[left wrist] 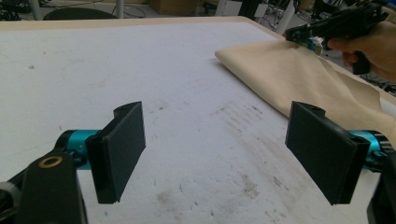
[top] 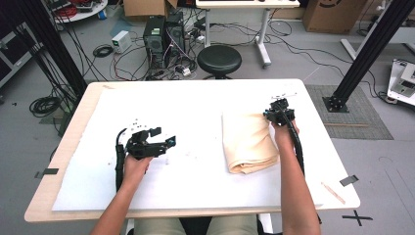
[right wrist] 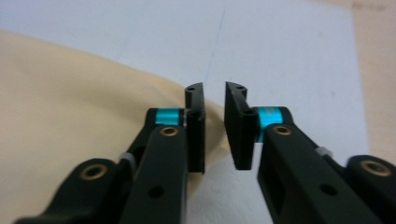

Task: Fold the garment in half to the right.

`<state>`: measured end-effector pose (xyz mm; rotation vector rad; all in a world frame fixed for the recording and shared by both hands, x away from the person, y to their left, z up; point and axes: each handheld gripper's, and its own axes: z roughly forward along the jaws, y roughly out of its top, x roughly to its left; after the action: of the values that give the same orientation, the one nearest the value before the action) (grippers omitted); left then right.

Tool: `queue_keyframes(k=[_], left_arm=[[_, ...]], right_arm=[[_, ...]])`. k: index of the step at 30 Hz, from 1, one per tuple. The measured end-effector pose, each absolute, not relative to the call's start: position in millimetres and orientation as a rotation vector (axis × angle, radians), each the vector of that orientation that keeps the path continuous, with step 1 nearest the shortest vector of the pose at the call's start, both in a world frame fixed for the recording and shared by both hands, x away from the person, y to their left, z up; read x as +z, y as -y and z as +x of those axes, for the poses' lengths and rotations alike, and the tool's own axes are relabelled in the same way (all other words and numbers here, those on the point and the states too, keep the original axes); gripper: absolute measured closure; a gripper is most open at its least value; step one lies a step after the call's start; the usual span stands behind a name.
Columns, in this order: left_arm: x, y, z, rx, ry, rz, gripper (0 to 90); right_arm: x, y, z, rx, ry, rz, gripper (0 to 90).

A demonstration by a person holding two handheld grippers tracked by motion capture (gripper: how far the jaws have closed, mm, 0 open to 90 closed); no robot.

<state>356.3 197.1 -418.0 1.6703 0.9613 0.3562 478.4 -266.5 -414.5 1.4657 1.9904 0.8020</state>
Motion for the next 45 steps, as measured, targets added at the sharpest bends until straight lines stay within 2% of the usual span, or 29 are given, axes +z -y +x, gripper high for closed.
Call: queue_keyframes(k=[3,7,12,14,15,16,17,26,29,32,37,40,45], left_arm=[[-417.3,-199.2,356.4,0.357,-0.959,1.661,20.0],[-415.6,-202.2,355.2,0.354,-0.952,1.661,20.0],[-413.7,-209.1,352.6,0.367,-0.947,1.662,20.0],[-414.7,-210.6,352.3,0.361,-0.951,1.658,20.0],[-415.5,-211.2,352.1,0.357,-0.953,1.658,20.0],[-416.4,-211.7,351.6,0.350,-0.953,1.663,20.0],[-416.6,-211.8,351.7,0.352,-0.956,1.667,20.0],[-415.0,-216.0,351.0,0.364,-0.955,1.649,20.0],[-413.8,-217.4,350.1,0.376,-0.953,1.644,20.0],[-413.7,-217.9,350.2,0.372,-0.959,1.639,20.0],[-414.7,-216.8,350.7,0.367,-0.957,1.638,20.0],[-414.7,-216.7,350.8,0.367,-0.956,1.636,20.0],[-414.8,-217.8,351.1,0.373,-0.957,1.635,20.0]], right_arm=[[-397.6,270.5,460.1,0.920,-1.975,1.416,69.3],[-384.3,267.5,427.2,1.008,-2.022,1.337,66.2],[-400.7,264.2,382.3,0.927,-2.140,1.319,65.4],[-414.3,266.0,370.6,0.862,-2.168,1.345,69.4],[-421.5,268.5,367.2,0.840,-2.197,1.387,76.4],[-427.3,271.5,364.3,0.823,-2.233,1.398,87.0],[-429.5,275.0,358.2,0.820,-2.223,1.387,88.7],[-430.3,291.7,333.4,0.710,-2.159,1.389,88.2],[-419.2,287.0,330.1,0.806,-2.128,1.361,66.1],[-406.3,269.4,323.8,0.931,-2.116,1.250,52.5],[-403.9,224.0,321.7,1.050,-2.220,1.103,52.4],[-414.2,196.0,330.5,1.044,-2.305,1.067,49.0],[-437.3,172.2,332.9,0.974,-2.486,1.044,49.8]])
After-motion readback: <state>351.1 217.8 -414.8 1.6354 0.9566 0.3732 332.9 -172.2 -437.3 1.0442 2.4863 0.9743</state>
